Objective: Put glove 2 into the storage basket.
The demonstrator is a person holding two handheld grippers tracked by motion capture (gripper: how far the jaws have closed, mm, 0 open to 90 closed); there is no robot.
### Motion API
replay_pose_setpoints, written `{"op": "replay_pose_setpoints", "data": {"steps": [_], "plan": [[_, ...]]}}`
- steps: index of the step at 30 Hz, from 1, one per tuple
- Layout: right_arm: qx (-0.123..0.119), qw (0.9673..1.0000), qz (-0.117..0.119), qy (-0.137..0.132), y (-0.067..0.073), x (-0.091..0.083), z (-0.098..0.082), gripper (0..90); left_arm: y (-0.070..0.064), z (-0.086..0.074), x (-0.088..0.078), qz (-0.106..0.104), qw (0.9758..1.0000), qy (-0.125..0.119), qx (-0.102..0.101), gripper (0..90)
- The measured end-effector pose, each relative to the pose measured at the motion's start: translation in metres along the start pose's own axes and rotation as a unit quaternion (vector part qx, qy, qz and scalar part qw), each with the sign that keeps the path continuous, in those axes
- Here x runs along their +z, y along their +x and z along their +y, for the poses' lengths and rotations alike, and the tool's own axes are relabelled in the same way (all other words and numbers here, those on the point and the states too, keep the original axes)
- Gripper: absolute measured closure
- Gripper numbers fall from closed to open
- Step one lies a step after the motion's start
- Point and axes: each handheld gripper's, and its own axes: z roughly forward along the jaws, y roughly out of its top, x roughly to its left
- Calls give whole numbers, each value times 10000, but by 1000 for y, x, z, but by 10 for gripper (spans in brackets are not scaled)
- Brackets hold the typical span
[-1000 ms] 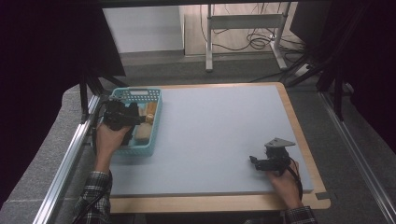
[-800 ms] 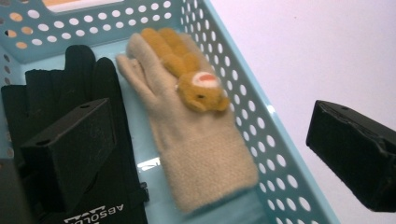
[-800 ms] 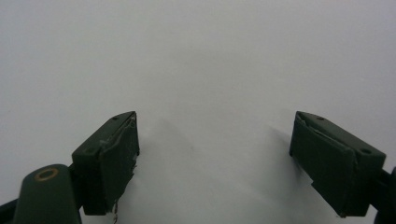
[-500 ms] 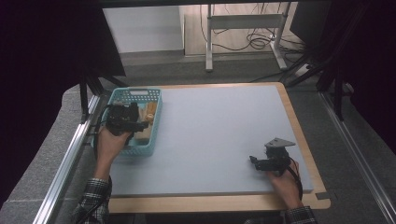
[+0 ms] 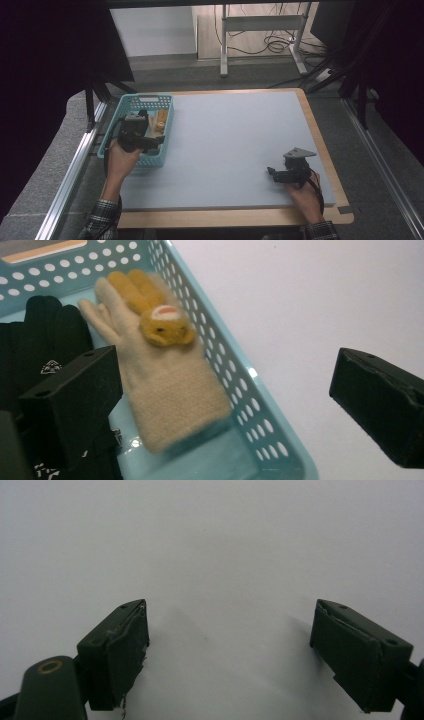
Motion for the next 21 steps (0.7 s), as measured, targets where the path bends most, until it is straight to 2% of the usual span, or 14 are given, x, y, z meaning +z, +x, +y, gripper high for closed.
{"op": "replay_pose_setpoints", "data": {"steps": [21], "plan": [[-4,10000,-7,-1,0,0,0,153,-36,-8,6,-197,9990,-80,400,0]]}}
